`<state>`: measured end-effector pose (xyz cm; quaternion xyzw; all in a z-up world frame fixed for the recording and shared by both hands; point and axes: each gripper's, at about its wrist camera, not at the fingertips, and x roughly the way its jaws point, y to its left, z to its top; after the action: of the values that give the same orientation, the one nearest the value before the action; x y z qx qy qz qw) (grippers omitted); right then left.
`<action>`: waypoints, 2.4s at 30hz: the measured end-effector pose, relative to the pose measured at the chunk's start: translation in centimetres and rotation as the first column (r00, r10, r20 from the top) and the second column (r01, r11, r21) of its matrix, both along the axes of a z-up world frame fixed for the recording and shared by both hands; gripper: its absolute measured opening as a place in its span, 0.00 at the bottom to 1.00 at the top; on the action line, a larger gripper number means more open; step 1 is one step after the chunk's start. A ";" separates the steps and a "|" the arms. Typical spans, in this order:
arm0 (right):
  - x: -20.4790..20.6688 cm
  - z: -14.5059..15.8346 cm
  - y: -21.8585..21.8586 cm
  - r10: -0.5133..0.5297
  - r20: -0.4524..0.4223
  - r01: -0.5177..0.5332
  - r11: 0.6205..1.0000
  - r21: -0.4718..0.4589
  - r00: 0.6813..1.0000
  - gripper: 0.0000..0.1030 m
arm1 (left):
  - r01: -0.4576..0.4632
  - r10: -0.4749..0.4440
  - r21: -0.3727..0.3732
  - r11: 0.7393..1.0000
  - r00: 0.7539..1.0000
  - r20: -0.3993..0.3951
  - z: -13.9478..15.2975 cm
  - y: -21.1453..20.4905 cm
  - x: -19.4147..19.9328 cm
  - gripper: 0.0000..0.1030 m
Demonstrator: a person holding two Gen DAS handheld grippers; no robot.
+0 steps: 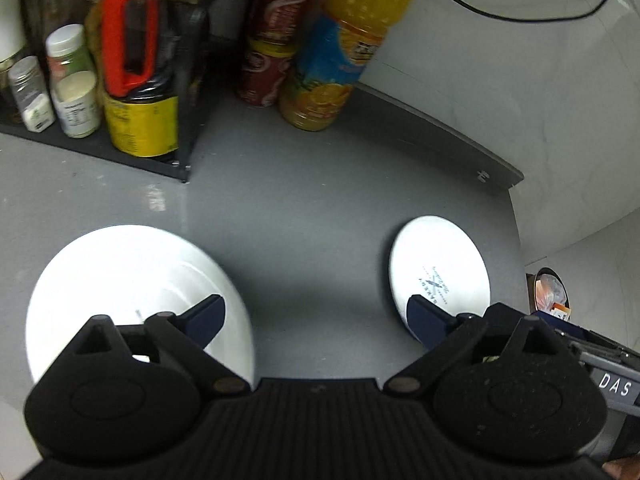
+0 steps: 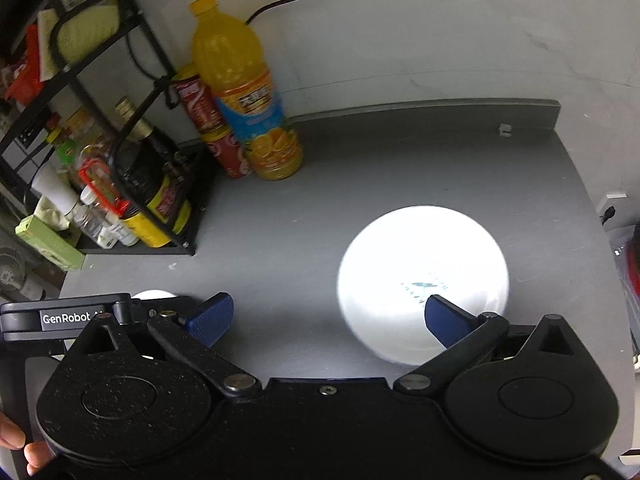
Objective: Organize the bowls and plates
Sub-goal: 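Move both grippers to the white plate printed 'BAKERY', then close both grippers on the rim of the 'BAKERY' plate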
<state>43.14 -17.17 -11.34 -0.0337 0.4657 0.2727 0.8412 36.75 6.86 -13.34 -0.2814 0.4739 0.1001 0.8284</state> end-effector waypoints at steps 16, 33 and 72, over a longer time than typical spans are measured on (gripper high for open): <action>5.3 -1.2 -5.5 -0.061 -0.036 0.060 0.997 -0.050 0.997 1.00 | 0.018 -0.019 -0.029 0.999 1.000 -0.017 -1.7 -5.2 5.9 0.93; 12.2 -6.8 -8.7 -0.116 -0.189 0.099 0.990 -0.097 0.975 0.76 | -0.058 0.046 -0.108 0.993 0.993 -0.106 -8.0 -7.9 10.3 0.76; 13.5 -8.0 -7.4 0.005 -0.247 -0.009 1.000 -0.013 0.969 0.10 | -0.130 0.109 -0.219 0.967 0.988 -0.109 -9.4 -5.2 10.5 0.12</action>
<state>56.59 -24.58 -19.34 -0.0071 0.5684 0.2743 0.7756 47.22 1.65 -22.76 -0.3965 0.5036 0.1088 0.7598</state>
